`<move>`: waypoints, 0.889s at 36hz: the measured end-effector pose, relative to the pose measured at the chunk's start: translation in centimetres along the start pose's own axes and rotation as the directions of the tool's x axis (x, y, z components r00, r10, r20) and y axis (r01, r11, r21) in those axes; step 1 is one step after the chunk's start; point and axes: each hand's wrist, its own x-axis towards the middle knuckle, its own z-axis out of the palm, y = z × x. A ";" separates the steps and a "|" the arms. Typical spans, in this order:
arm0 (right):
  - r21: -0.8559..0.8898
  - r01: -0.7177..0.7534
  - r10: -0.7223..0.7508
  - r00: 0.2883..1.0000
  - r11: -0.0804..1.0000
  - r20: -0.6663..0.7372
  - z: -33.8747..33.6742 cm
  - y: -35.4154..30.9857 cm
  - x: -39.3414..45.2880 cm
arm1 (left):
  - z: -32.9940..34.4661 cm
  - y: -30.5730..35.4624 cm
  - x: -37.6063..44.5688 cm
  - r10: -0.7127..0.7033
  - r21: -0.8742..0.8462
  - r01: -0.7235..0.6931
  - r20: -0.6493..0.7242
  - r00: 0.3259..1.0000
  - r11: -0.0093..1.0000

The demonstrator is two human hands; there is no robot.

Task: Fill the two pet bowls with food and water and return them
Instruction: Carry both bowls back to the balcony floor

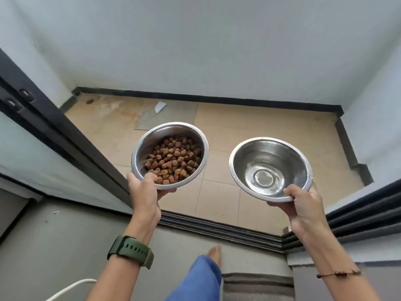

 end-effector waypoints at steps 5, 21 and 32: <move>-0.044 -0.001 0.000 1.000 0.999 -0.021 3.5 -1.5 5.6 | 4.2 0.4 6.8 -0.030 -0.007 0.030 0.015 0.999 1.000; -0.007 -0.033 0.032 0.993 0.999 -0.116 16.4 -7.3 26.6 | 20.6 3.9 27.2 -0.062 0.049 0.057 0.098 0.993 0.997; -0.040 -0.059 0.054 0.991 0.997 -0.119 23.9 -10.7 45.8 | 33.4 3.7 43.4 -0.075 0.058 0.070 0.092 0.993 0.996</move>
